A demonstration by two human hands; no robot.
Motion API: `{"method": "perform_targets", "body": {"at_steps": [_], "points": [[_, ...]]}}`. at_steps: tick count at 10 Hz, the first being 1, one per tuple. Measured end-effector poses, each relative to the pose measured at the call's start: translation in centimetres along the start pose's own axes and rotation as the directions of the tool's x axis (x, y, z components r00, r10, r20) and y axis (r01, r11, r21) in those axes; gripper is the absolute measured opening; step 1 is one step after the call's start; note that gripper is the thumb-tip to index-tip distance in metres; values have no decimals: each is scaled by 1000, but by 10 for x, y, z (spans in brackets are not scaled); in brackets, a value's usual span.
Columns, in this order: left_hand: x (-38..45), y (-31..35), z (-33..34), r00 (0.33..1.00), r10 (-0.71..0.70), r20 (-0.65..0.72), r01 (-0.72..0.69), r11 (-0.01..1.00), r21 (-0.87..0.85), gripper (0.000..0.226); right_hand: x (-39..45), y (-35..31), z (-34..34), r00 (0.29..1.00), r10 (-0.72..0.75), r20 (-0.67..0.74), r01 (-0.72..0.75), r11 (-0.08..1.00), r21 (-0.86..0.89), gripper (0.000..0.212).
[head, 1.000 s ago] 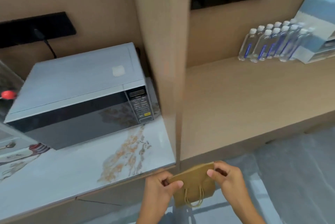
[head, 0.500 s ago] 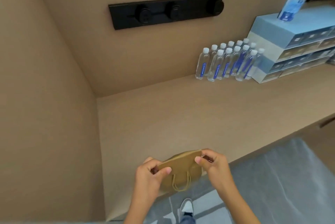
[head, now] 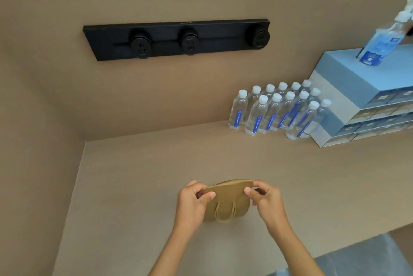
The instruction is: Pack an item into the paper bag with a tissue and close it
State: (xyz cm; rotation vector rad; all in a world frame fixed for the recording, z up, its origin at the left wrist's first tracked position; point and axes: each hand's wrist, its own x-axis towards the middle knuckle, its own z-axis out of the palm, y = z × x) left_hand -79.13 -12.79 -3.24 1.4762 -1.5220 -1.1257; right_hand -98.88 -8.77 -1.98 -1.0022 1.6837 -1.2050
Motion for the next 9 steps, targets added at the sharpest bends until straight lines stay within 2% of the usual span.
{"method": "perform_targets", "body": {"at_steps": [2,4,7,8,9], "points": [[37,19,50,990,-49,-134,53,998,25,10,75,7,-36,992,-14,126,13,1000,5,31],[43,23,79,975,-103,-197,122,989,87,10,107,20,-57,972,26,233,-22,1000,-18,25],[44,29,76,972,-153,-180,171,981,89,23,119,20,-62,955,9,297,13,997,-71,22],[40,37,73,969,-153,-194,178,976,122,36,114,9,-64,939,-41,341,83,990,-111,42],[34,55,62,956,-49,-290,97,983,154,59,108,-8,-66,924,-235,301,277,955,-105,52]]}}
